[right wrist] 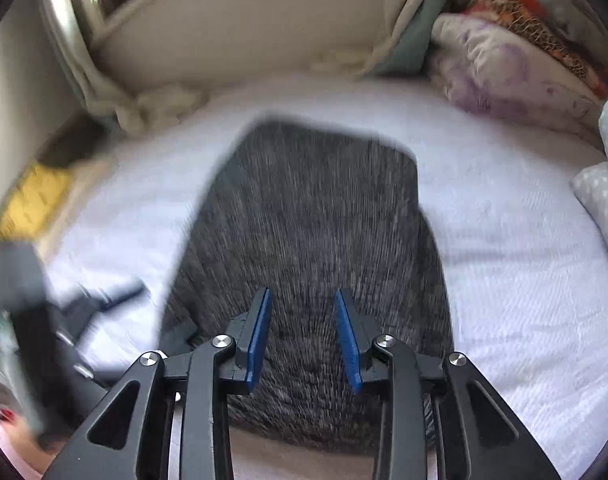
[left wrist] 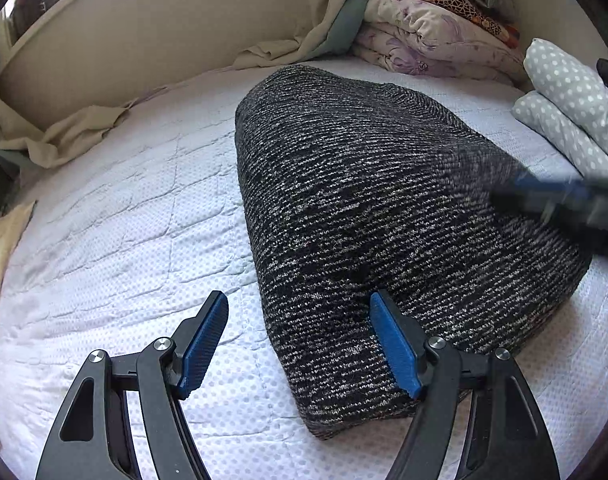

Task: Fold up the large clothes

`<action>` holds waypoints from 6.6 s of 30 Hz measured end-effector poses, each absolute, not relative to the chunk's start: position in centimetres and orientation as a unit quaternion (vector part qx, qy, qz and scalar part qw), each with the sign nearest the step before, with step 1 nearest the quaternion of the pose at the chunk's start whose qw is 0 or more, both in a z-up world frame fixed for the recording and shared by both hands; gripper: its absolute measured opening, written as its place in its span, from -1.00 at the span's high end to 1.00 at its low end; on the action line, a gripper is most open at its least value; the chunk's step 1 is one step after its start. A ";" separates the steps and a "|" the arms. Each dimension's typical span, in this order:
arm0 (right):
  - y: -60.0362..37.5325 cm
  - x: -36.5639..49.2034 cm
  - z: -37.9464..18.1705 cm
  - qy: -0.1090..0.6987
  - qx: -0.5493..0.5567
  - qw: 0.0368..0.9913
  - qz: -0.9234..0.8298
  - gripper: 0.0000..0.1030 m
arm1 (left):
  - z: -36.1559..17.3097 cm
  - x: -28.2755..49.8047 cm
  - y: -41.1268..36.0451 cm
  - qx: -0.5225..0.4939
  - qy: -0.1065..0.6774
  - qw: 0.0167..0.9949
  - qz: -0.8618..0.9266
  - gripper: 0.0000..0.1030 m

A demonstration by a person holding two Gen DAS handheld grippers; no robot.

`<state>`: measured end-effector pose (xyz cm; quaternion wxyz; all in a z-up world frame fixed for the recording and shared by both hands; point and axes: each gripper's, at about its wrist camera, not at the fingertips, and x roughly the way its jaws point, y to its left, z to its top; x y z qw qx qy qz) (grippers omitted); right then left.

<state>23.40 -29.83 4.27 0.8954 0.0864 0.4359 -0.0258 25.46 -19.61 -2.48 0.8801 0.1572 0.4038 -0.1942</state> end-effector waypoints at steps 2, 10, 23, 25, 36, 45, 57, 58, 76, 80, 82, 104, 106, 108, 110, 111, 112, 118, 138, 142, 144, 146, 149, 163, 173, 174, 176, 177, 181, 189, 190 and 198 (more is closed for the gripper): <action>-30.1 23.3 2.9 0.448 0.077 0.890 -0.036 0.48 | -2.5 25.5 -19.6 0.156 0.405 0.880 -0.194 -0.50; -31.3 23.6 -0.1 0.442 0.082 0.892 -0.039 0.49 | -3.2 25.1 -19.9 0.158 0.400 0.883 -0.186 -0.50; -30.8 32.3 4.1 0.455 0.124 0.881 -0.024 0.49 | -2.8 24.7 -20.0 0.173 0.392 0.885 -0.181 -0.46; -30.6 33.2 2.5 0.472 0.119 0.873 -0.034 0.52 | -2.9 24.7 -20.2 0.173 0.390 0.886 -0.181 -0.46; -29.9 33.3 -0.6 0.434 0.089 0.895 -0.052 0.65 | -3.3 24.9 -19.7 0.147 0.390 0.890 -0.186 -0.46; -29.1 31.7 0.5 0.403 0.077 0.910 -0.067 0.55 | -2.9 23.9 -19.1 0.140 0.372 0.903 -0.165 -0.53; -29.9 22.7 4.7 0.406 0.112 0.904 -0.073 -0.12 | -2.1 23.7 -18.3 0.134 0.377 0.903 -0.156 -0.58; -30.0 22.2 4.2 0.413 0.111 0.901 -0.076 -0.11 | -2.1 23.8 -18.4 0.131 0.380 0.902 -0.157 -0.58; -38.7 20.5 5.1 0.364 0.286 0.887 0.005 -0.37 | -0.1 28.5 -12.3 -0.003 0.443 0.869 -0.223 -0.68; -44.2 21.5 3.2 0.376 0.365 0.852 0.002 -0.42 | -1.7 32.1 -10.8 -0.087 0.497 0.821 -0.267 -0.68; -46.0 22.1 1.0 0.397 0.406 0.823 0.008 -0.43 | -2.9 33.4 -10.6 -0.120 0.516 0.800 -0.281 -0.68; -43.7 30.0 -6.4 0.457 0.425 0.764 0.165 -0.20 | -6.0 36.9 -16.0 -0.199 0.529 0.748 -0.349 -0.52; -43.8 29.8 -6.1 0.455 0.432 0.759 0.172 -0.07 | -5.5 36.7 -15.6 -0.196 0.527 0.753 -0.343 -0.37; -43.5 29.6 -5.2 0.451 0.417 0.771 0.170 0.09 | -5.1 36.5 -15.4 -0.195 0.527 0.756 -0.337 -0.29; -43.0 29.5 -4.0 0.443 0.407 0.780 0.174 0.21 | -4.6 36.2 -15.3 -0.191 0.525 0.760 -0.331 -0.23; -42.9 29.2 -3.4 0.438 0.405 0.783 0.176 0.23 | -4.4 36.1 -15.3 -0.191 0.523 0.762 -0.330 -0.22; -42.5 29.3 -2.8 0.435 0.400 0.788 0.177 0.23 | -4.3 35.9 -15.0 -0.191 0.521 0.763 -0.331 -0.21; -40.0 29.2 -0.8 0.424 0.389 0.795 0.195 0.26 | -3.2 34.6 -13.3 -0.183 0.517 0.772 -0.323 -0.15; -28.6 31.7 -4.3 0.460 0.401 0.747 0.264 0.26 | -3.0 32.2 1.6 -0.198 0.513 0.806 -0.219 -0.08; -29.6 31.2 -4.8 0.472 0.401 0.759 0.203 -0.10 | -4.0 31.9 2.8 -0.230 0.503 0.805 -0.214 -0.20; -30.6 30.6 -4.1 0.482 0.372 0.777 0.158 -0.12 | -3.3 31.5 2.9 -0.211 0.504 0.811 -0.208 -0.20; -31.2 29.8 -2.5 0.478 0.340 0.800 0.129 -0.12 | -1.8 30.8 3.0 -0.169 0.496 0.830 -0.193 -0.16; -30.9 28.4 1.6 0.441 0.276 0.849 0.091 -0.12 | 1.6 28.5 2.4 -0.070 0.453 0.875 -0.156 -0.16; -21.1 25.7 -0.6 0.486 0.119 0.864 0.055 0.16 | -2.3 21.8 -2.7 0.065 0.462 0.876 -0.124 -0.24; -21.2 25.2 -4.2 0.467 0.106 0.877 0.043 -0.01 | -4.0 19.7 -4.7 0.123 0.396 0.906 -0.079 -0.38; -21.4 24.8 -3.9 0.468 0.106 0.876 0.043 -0.02 | -3.6 19.2 -4.8 0.137 0.383 0.911 -0.068 -0.43; -21.3 24.6 -3.0 0.469 0.112 0.875 0.045 -0.09 | -2.5 18.2 -5.5 0.166 0.359 0.918 -0.045 -0.66; -21.6 24.2 -2.1 0.467 0.121 0.875 0.043 -0.15 | -1.9 17.4 -5.7 0.176 0.350 0.919 -0.036 -0.70; -21.4 21.7 0.5 0.449 0.129 0.884 0.021 -0.36 | -1.0 15.5 -5.3 0.166 0.369 0.914 -0.030 -0.79; -17.3 14.0 2.1 0.430 0.065 0.899 -0.047 -0.86 | -1.2 10.2 -3.9 0.138 0.397 0.907 -0.036 -1.00; -16.9 13.4 2.2 0.430 0.066 0.899 -0.047 -0.86 | -1.2 9.8 -3.6 0.136 0.399 0.906 -0.033 -1.00; -14.4 8.7 1.0 0.428 0.052 0.901 -0.046 -0.92 | -2.1 6.9 -1.8 0.114 0.410 0.905 -0.018 -1.00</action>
